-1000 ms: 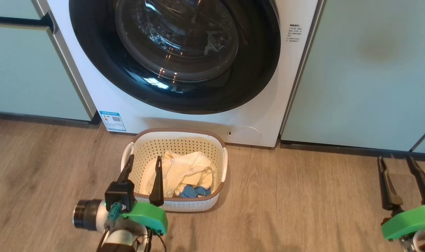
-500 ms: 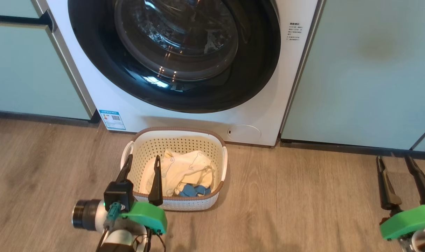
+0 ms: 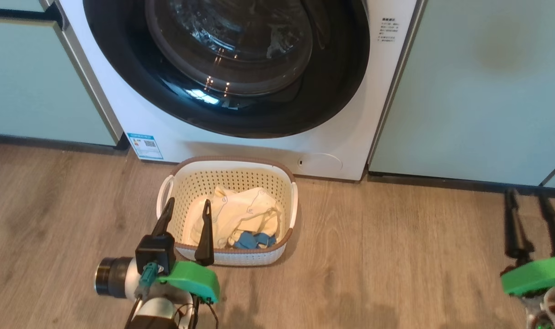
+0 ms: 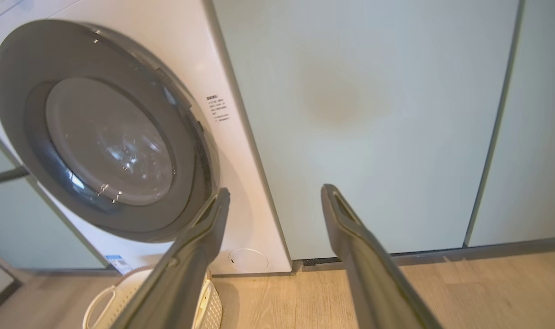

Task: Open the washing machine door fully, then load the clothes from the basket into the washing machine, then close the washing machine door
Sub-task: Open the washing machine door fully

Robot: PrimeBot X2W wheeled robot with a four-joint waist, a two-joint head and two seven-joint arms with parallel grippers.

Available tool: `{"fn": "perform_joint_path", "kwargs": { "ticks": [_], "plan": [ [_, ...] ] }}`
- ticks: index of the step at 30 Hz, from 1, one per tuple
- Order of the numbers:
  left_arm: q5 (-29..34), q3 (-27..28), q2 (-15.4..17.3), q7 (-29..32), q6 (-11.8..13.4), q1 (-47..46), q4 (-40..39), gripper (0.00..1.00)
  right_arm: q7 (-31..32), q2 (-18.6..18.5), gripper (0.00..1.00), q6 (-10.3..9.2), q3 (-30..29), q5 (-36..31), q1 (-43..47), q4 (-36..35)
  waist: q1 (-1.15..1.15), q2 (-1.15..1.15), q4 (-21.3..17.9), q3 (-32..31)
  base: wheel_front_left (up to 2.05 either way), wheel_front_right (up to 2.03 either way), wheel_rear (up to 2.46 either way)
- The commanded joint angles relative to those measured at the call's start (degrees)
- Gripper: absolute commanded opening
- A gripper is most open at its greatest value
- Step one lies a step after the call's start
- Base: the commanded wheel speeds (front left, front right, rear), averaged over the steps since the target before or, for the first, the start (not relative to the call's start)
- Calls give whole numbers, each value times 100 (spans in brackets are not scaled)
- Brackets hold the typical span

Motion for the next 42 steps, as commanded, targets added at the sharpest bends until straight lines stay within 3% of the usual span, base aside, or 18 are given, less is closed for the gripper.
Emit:
{"fn": "perform_joint_path", "kwargs": {
  "ticks": [1, 5, 6, 7, 9, 10, 18, 24, 30, 36, 42],
  "plan": [
    [1, 211, 67, -81, 16, -305, -201, 100, -3, -57, 100, -17, 68, 63, -310, -163, 0, 0, 3, 46, 0, 0, 0],
    [7, 200, 60, -81, 12, -366, -197, 100, 13, -22, 100, -17, -54, 462, -547, -22, 0, 0, -7, 195, 0, 0, 0],
    [19, 192, 59, -81, 16, -385, -194, 100, 14, 9, 88, -17, -88, 604, -625, 36, 0, 0, -5, 219, 0, 0, 0],
    [20, 184, 55, -81, 15, -400, -191, 100, 14, 29, 68, -17, -107, 721, -700, 95, 0, 0, 1, 244, 0, 0, 0],
    [25, 167, 48, -81, 15, -443, -197, 100, 16, 68, 28, -17, -146, 987, -859, 208, 0, 0, 19, 319, 0, 0, 0],
    [29, 157, 44, -81, 16, -467, -200, 100, 15, 80, 0, -17, -163, 1114, -940, 267, 0, 0, 31, 357, 0, 0, 0],
    [57, 82, 18, -81, 33, -695, -225, 100, 316, 179, 0, -17, -355, 2714, -1643, 762, 0, 0, 112, 683, 0, 0, 0],
    [98, 18, 4, -81, 54, -901, -242, 100, 1211, 281, 0, -17, -621, 4697, -2357, 1133, 0, 0, 127, 993, 0, 0, 0],
    [85, -104, -14, -81, 61, -1140, -250, 100, 2104, 319, 0, -17, -856, 6064, -3234, 1794, 0, 0, 203, 1317, 0, 0, 0],
    [55, -240, -25, -81, 88, -1349, -284, 100, 2598, 326, 0, -17, -837, 6505, -4075, 2303, 0, 0, 297, 1585, 0, 0, 0],
    [-7, -384, -31, -81, 118, -1527, -310, 100, 2974, 288, 0, -17, -620, 6512, -4947, 2710, 0, 0, 467, 1853, 0, 0, 0]
  ]
}}
